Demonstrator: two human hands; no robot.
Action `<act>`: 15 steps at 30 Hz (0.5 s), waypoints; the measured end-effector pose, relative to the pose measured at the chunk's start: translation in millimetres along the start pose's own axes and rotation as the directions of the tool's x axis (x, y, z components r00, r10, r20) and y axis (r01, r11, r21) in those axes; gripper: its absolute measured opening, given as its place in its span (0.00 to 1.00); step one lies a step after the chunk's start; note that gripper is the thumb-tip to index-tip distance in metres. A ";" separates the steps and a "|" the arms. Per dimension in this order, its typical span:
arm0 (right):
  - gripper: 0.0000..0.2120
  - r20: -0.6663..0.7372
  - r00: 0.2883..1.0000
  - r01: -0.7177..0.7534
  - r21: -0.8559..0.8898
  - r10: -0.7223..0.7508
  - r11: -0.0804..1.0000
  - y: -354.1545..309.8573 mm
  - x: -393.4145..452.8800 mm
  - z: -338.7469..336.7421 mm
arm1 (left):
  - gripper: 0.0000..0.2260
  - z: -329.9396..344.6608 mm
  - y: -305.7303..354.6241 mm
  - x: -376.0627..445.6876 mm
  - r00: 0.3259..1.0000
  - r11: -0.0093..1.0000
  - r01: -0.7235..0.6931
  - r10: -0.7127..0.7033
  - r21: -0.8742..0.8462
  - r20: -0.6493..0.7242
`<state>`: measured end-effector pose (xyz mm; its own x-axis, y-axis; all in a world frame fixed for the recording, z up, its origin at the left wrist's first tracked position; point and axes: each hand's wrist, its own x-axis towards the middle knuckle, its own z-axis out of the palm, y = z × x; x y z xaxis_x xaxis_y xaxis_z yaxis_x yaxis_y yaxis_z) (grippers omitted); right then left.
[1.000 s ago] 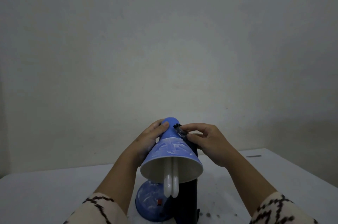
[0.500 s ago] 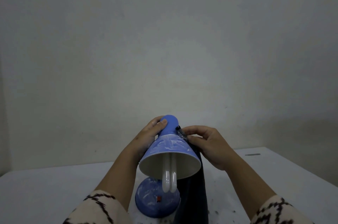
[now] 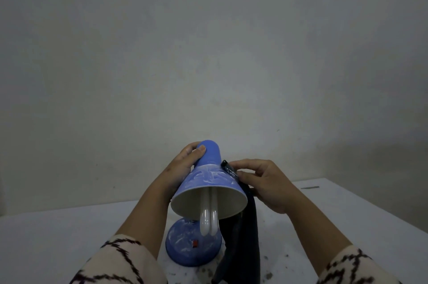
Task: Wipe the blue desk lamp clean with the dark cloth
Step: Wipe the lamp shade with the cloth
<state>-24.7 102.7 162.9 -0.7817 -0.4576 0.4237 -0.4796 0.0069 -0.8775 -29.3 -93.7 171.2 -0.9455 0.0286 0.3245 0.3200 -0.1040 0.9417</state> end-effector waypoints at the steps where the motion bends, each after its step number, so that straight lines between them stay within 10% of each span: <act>1: 0.15 -0.007 1.000 -0.002 0.007 0.002 1.000 0.6 0.0 1.4 | 0.07 0.4 -0.4 0.0 1.000 1.000 0.000 0.000 0.001 -0.003; 15: 0.15 0.016 0.998 0.059 0.139 -0.062 0.989 9.0 -26.4 -9.2 | 0.07 -2.1 -6.3 1.8 1.000 0.999 -0.002 0.003 0.054 -0.013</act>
<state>-12.0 123.0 145.9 -0.7441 -0.4717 0.4731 -0.4645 -0.1437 -0.8739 -33.1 -95.1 165.7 -0.9454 0.0151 0.3257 0.3246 -0.0504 0.9445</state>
